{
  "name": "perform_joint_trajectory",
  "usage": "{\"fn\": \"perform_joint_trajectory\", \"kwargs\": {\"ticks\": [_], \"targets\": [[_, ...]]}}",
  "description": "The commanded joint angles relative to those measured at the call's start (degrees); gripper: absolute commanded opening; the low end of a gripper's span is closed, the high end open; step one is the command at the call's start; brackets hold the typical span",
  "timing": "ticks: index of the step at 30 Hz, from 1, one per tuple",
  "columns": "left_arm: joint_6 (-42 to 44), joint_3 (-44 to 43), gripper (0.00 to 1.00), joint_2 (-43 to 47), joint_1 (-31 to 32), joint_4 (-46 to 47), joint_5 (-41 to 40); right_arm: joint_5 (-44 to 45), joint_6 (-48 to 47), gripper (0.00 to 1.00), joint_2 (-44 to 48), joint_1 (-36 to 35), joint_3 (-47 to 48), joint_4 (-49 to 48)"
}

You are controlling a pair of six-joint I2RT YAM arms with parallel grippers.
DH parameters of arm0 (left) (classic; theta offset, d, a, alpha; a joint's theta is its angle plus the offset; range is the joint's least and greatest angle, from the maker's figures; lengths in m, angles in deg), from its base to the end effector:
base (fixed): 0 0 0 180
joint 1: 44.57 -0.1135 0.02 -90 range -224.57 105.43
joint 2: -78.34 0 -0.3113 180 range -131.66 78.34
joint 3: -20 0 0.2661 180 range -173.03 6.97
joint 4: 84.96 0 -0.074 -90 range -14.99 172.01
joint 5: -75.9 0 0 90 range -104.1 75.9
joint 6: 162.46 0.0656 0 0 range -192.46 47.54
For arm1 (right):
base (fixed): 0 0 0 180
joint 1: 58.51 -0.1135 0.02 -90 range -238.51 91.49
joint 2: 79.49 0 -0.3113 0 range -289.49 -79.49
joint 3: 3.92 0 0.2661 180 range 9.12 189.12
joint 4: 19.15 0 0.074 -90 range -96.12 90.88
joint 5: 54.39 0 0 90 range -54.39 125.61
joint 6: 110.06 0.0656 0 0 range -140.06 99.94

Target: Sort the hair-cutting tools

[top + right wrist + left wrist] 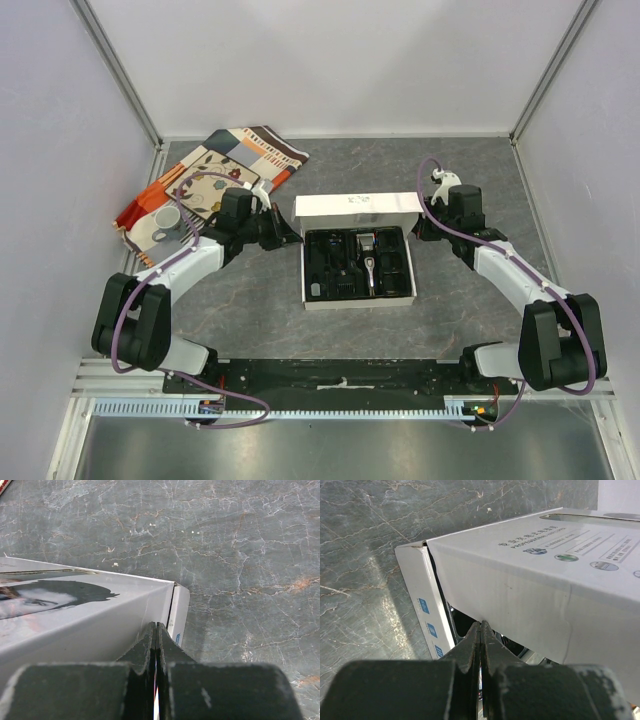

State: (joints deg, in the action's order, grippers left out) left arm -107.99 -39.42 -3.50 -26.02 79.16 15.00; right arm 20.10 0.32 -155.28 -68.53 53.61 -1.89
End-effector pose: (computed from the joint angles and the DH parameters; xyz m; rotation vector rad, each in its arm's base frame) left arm 0.2978 -0.1336 0.2388 -0.0545 2.3616 -1.0580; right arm 0.3002 0.0709 0.2522 0.0455 2.2272 0.5920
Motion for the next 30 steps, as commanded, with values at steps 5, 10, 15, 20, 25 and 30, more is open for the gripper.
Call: {"fn": "perform_joint_trajectory", "kwargs": {"ticks": [5,10,15,20,25,30], "targets": [[-1.03,0.24,0.02,0.28,1.49,2.68,-0.36,-0.23,0.45,0.0,1.52,-1.14,-1.33,-2.12],[-0.68,3.23,0.02,2.21,2.28,2.76,-2.99,1.18,0.36,0.0,3.63,-1.58,-4.23,-1.77],[-1.3,8.06,0.02,5.02,3.16,2.68,-5.81,6.96,1.5,0.0,8.02,-2.11,-9.41,-1.86],[-2.09,11.15,0.02,10.29,3.6,0.23,-10.99,13.03,2.65,0.0,13.46,-2.11,-11.27,1.12],[-0.51,7.3,0.02,15.48,4.22,-5.84,-18.72,23.92,0.89,0.0,18.3,-2.28,-8.55,5.08],[2.12,-1.14,0.02,15.58,4.22,-10.5,-21.63,22.37,-1.48,0.0,18.66,-2.11,-2.32,5.0]]}}
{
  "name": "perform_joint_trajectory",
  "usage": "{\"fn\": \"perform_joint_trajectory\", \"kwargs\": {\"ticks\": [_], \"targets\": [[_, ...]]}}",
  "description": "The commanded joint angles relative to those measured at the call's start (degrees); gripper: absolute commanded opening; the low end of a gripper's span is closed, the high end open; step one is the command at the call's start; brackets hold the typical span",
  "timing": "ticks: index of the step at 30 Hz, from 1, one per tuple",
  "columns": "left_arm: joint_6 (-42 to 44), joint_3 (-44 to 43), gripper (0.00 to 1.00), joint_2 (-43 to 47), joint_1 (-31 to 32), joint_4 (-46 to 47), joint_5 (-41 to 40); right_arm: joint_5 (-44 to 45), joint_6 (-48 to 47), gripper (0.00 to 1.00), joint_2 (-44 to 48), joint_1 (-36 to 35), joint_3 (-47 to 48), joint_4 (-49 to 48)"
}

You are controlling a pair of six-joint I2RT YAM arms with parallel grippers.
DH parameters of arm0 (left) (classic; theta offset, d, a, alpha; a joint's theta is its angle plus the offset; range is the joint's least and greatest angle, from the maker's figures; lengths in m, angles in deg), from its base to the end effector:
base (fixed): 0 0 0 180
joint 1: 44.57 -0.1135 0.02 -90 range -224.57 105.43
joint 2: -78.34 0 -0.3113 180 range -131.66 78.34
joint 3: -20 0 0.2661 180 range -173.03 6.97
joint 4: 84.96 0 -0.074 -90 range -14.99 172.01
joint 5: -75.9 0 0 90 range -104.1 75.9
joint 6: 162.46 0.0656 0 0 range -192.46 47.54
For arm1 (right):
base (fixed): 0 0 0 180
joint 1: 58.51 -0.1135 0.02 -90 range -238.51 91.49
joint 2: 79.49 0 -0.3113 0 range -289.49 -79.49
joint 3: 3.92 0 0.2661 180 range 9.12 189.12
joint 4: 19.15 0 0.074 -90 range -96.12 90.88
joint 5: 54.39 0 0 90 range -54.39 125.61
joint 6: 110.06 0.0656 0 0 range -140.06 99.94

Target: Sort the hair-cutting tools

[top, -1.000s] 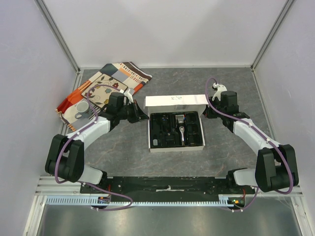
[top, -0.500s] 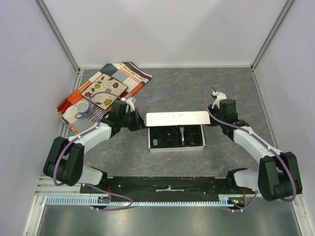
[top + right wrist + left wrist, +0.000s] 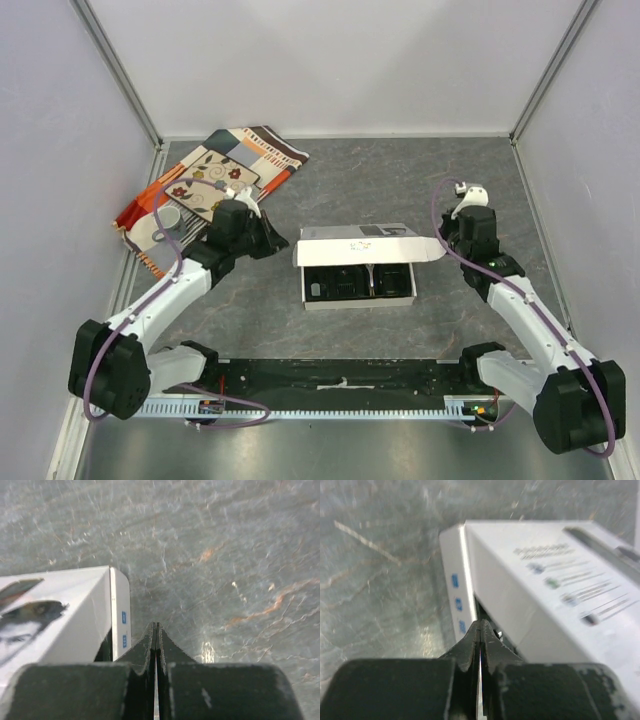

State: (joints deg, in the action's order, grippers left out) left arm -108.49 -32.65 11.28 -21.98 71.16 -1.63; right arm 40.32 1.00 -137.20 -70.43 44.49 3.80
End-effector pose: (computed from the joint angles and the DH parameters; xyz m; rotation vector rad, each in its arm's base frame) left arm 0.2390 -0.1148 0.2484 -0.1508 2.3380 -0.7779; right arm 0.2302 0.0431 0.2593 0.2190 2.1307 0.2507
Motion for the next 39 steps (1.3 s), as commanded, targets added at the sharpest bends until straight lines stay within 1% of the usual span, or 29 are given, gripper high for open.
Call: {"fn": "perform_joint_trajectory", "kwargs": {"ticks": [1,2,6,10,13,15,19,26,28,33,37,39], "targets": [[2.98,-10.89,0.02,0.28,0.17,-2.77,-5.17,1.19,-2.42,0.0,-0.02,-0.21,7.86,-0.51],[3.33,-12.49,0.02,-0.51,0.17,-3.29,-5.09,-0.74,-2.69,0.0,-1.42,-0.29,9.0,-0.33],[4.56,-20.57,0.02,-5.78,0.17,-4.27,-4.39,-4.0,-3.39,0.0,-4.51,-0.21,14.63,-0.07],[4.65,-23.92,0.02,-9.38,0.44,-3.57,-2.37,-9.71,-4.36,0.0,-8.28,-0.21,17.27,-2.52],[4.65,-24.37,0.02,-11.24,1.22,-2.86,-0.87,-15.86,-3.92,0.0,-12.32,-0.29,19.11,-2.71],[4.39,-23.93,0.02,-11.51,1.75,-2.42,0.27,-19.8,-3.31,0.0,-13.3,-0.29,19.12,-2.7],[3.95,-20.6,0.02,-11.42,4.56,-1.63,0.63,-21.67,-2.69,0.0,-12.61,-1.0,16.4,-2.53],[1.93,-11.37,0.02,-9.49,10.8,-0.14,-1.22,-19.22,-2.08,0.0,-6.72,-2.93,6.31,-0.51],[0.97,-7.59,0.02,-8.43,12.47,0.65,-2.44,-17.99,-0.32,0.0,-4.44,-3.46,3.92,0.19],[-1.76,0.66,0.02,-5.89,14.85,3.11,-4.03,-11.05,5.82,0.0,0.23,-5.56,-4.34,0.9],[-3.08,4.54,0.02,-4.39,16.08,3.99,-5.26,-7.0,12.23,0.0,4.18,-7.5,-9.18,1.77],[-3.43,6.03,0.02,-4.3,16.69,4.08,-5.96,-5.07,13.3,0.0,5.15,-8.81,-10.94,3.09]]}}
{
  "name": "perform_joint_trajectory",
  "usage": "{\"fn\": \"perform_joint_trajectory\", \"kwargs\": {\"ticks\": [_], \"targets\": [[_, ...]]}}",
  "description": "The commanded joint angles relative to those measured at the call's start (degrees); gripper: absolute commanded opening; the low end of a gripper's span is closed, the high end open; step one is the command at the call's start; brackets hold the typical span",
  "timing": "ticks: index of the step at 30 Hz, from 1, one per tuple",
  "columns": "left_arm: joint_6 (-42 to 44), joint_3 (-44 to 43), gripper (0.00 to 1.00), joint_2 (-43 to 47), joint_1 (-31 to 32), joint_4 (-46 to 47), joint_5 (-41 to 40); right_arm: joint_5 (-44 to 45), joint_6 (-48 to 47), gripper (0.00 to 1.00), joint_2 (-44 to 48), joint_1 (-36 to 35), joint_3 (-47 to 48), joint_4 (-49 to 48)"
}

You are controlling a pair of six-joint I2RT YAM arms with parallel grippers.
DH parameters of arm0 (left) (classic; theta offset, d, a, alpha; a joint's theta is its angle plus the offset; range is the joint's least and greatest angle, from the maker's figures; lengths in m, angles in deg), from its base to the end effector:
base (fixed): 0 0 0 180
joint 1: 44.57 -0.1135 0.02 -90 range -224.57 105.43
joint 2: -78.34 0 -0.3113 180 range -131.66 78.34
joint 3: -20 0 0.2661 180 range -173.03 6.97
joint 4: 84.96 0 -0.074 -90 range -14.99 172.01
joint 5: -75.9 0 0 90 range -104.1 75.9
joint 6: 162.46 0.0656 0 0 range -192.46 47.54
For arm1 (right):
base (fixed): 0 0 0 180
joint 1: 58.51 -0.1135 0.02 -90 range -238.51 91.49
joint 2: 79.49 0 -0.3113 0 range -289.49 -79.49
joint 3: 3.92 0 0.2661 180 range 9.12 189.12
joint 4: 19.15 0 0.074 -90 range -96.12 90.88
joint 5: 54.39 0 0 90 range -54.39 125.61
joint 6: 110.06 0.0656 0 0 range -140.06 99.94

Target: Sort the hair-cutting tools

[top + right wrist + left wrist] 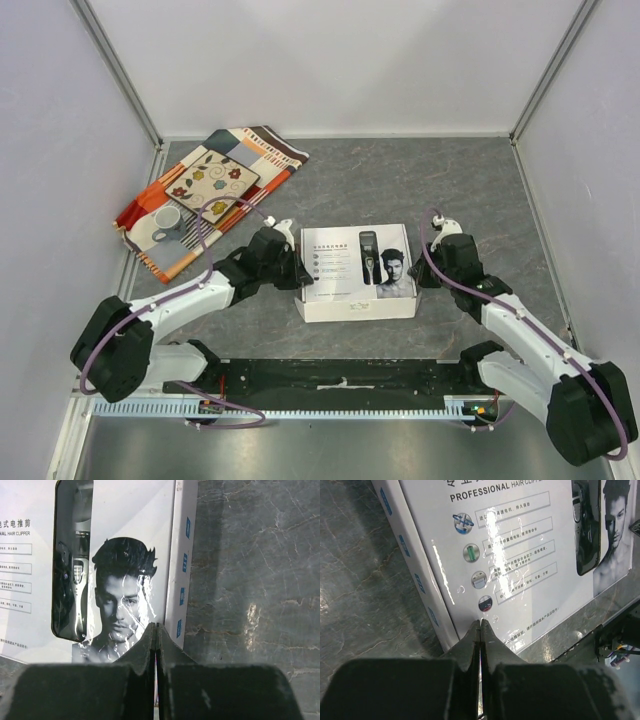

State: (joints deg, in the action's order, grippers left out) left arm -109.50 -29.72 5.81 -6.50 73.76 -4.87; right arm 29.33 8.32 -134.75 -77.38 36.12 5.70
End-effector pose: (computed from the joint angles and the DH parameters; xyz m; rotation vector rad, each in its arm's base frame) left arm 0.2072 -0.1757 0.2107 0.1072 2.4814 -0.7997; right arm 0.1925 0.0734 0.2098 0.1336 2.3235 0.5510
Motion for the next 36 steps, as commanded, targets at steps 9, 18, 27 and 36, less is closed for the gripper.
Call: {"fn": "perform_joint_trajectory", "kwargs": {"ticks": [9,18,27,36], "targets": [[-2.69,4.35,0.02,-2.18,1.66,4.56,-1.5,11.64,10.11,0.0,2.44,-3.89,-5.47,2.16],[-1.64,-2.41,0.02,8.63,2.1,-8.42,-6.41,17.7,5.64,0.0,9.56,-4.42,3.48,9.35],[-3.65,-3.57,0.02,15.32,2.1,-20.92,-14.85,24.12,5.28,0.0,7.9,-4.42,5.52,13.59],[-3.22,-3.56,0.02,5.93,2.02,-16.19,-16.0,26.85,6.33,0.0,0.0,-4.42,2.35,4.55]]}}
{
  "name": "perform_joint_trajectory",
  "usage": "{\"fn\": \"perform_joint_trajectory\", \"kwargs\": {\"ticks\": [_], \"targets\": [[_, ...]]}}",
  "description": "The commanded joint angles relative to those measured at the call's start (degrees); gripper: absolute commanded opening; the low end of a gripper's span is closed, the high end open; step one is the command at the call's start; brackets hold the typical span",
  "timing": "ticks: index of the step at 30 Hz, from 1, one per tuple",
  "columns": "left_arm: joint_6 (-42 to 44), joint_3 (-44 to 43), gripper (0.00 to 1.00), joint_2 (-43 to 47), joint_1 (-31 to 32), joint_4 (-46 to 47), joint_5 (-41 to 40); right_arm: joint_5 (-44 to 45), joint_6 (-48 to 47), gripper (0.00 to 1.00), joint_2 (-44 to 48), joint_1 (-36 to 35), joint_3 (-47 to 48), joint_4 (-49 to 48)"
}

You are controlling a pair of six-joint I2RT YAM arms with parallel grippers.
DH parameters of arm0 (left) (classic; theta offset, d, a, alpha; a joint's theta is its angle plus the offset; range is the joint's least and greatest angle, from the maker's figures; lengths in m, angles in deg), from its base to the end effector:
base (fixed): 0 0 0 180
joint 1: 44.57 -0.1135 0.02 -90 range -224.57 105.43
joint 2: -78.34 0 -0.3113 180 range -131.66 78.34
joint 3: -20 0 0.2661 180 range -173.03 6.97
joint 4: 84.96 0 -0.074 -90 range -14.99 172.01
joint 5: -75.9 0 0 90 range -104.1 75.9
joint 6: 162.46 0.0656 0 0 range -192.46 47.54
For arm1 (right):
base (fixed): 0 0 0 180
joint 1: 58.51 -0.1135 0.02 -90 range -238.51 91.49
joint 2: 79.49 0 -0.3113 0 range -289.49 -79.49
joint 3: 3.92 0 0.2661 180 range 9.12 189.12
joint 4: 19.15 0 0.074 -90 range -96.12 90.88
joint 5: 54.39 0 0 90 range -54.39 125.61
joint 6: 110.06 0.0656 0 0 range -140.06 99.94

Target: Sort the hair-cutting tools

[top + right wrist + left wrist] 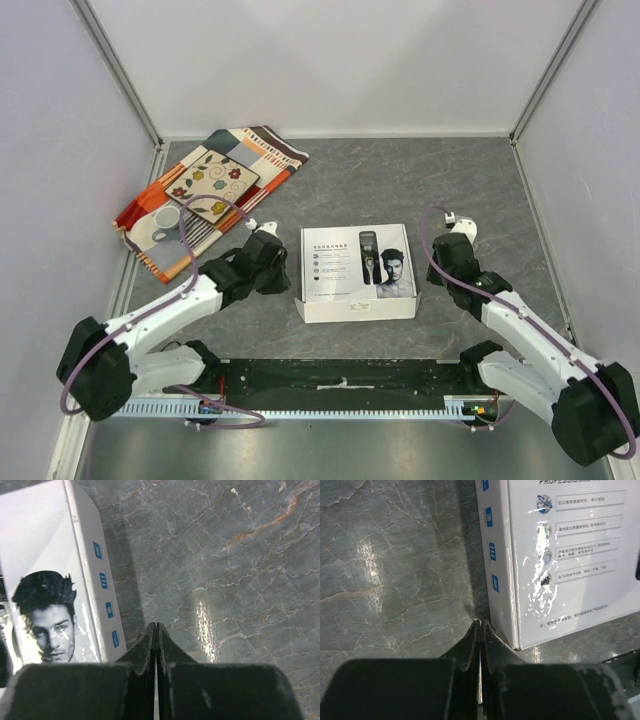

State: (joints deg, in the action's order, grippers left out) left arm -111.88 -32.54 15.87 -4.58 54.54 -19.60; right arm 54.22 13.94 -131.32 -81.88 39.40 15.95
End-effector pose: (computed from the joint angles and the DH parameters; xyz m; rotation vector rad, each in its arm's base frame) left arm 0.1779 -0.1410 0.2363 -0.0309 2.5089 -0.4838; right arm 0.1821 0.0559 0.2249 0.3708 2.2570 0.1413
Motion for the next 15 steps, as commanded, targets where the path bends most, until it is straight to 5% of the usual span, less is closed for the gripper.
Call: {"fn": "perform_joint_trajectory", "kwargs": {"ticks": [1,15], "targets": [[-0.75,-0.92,0.02,-5.19,0.09,3.81,-1.1,1.96,0.72,0.0,-4.41,0.08,-0.75,-6.15],[2.76,-2.68,0.02,-18.9,-1.75,16.72,1.27,-9.46,0.01,0.0,-17.68,0.26,-4.88,-23.98]]}}
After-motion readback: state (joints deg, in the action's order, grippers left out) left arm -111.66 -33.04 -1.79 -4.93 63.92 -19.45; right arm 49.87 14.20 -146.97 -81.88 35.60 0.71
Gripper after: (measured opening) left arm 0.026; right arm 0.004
